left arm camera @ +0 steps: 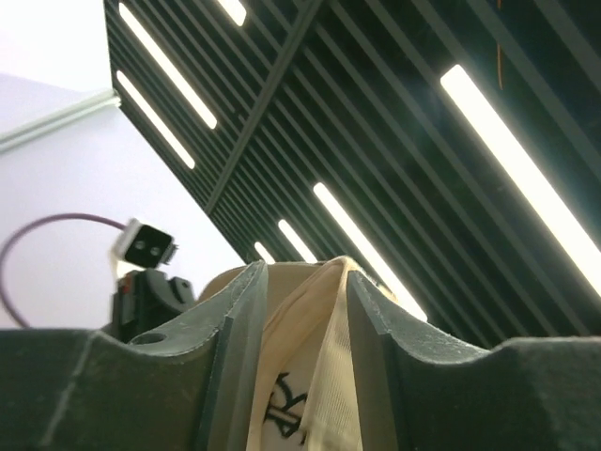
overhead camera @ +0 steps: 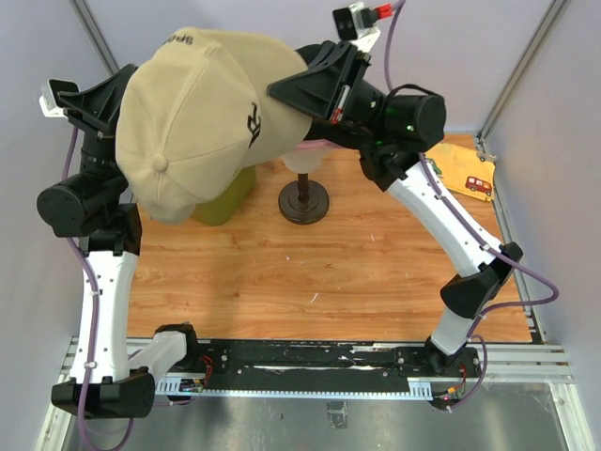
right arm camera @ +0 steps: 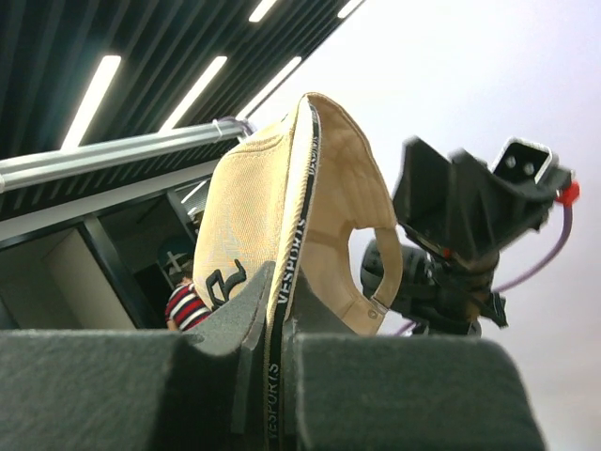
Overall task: Stack the hats
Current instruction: Stack the hat on the hat.
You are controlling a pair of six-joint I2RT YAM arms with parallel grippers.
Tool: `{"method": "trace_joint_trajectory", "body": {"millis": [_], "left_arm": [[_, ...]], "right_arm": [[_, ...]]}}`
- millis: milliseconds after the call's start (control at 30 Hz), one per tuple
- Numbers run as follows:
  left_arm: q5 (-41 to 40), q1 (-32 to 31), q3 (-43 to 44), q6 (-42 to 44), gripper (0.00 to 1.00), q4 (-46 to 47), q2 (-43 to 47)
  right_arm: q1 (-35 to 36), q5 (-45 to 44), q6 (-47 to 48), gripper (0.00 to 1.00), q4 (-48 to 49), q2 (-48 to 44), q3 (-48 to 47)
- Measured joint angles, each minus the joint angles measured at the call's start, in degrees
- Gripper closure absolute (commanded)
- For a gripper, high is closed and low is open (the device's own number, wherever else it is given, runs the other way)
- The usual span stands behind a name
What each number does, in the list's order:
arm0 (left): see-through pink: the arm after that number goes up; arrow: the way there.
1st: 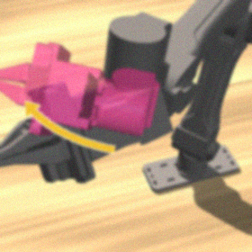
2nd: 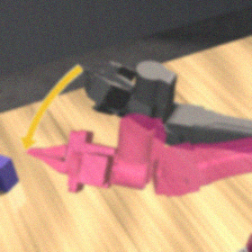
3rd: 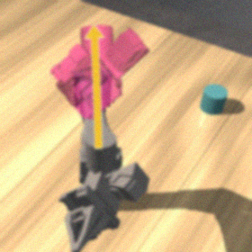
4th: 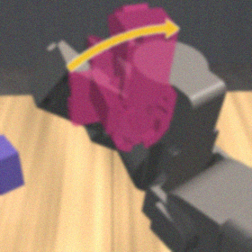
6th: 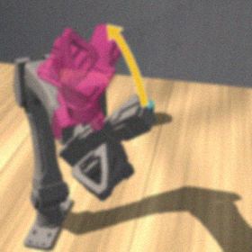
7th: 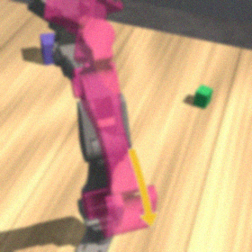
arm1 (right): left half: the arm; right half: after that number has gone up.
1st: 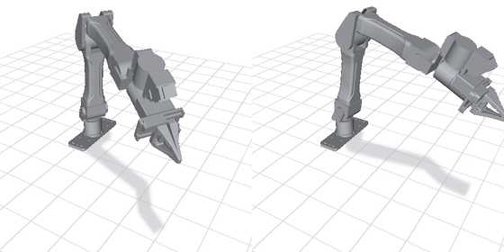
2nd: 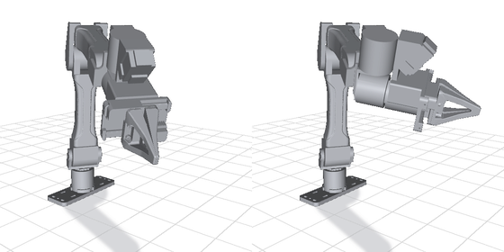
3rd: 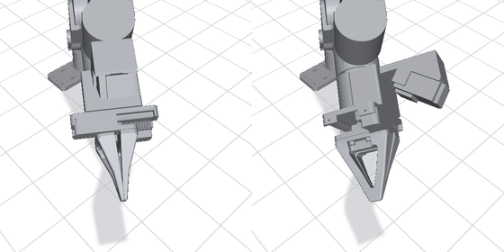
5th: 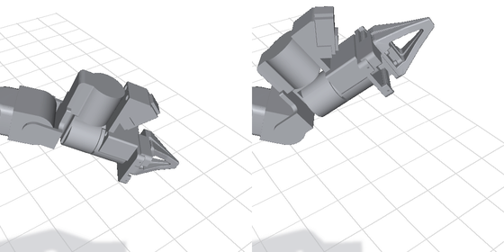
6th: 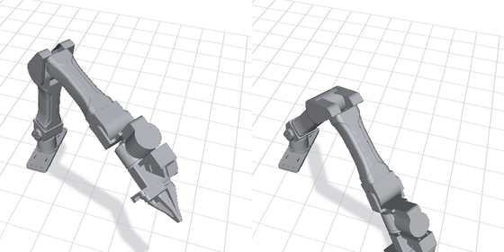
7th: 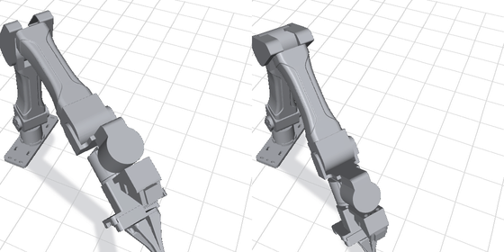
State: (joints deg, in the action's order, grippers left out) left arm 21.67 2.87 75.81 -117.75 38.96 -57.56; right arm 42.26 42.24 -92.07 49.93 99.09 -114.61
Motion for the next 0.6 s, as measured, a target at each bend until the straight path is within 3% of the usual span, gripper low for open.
{"method": "trace_joint_trajectory", "body": {"millis": [367, 600], "left_arm": [[-7.19, 0.00, -4.92, 2.54, 0.53, 3.69, -7.15], [-7.39, 0.00, -4.83, 5.42, 0.53, 7.17, -14.43]], "right_arm": [[-15.06, -0.17, -7.17, 0.99, -10.23, 7.80, -23.26], [-21.53, -0.66, -17.16, 0.99, -9.64, 12.04, -15.74]]}}
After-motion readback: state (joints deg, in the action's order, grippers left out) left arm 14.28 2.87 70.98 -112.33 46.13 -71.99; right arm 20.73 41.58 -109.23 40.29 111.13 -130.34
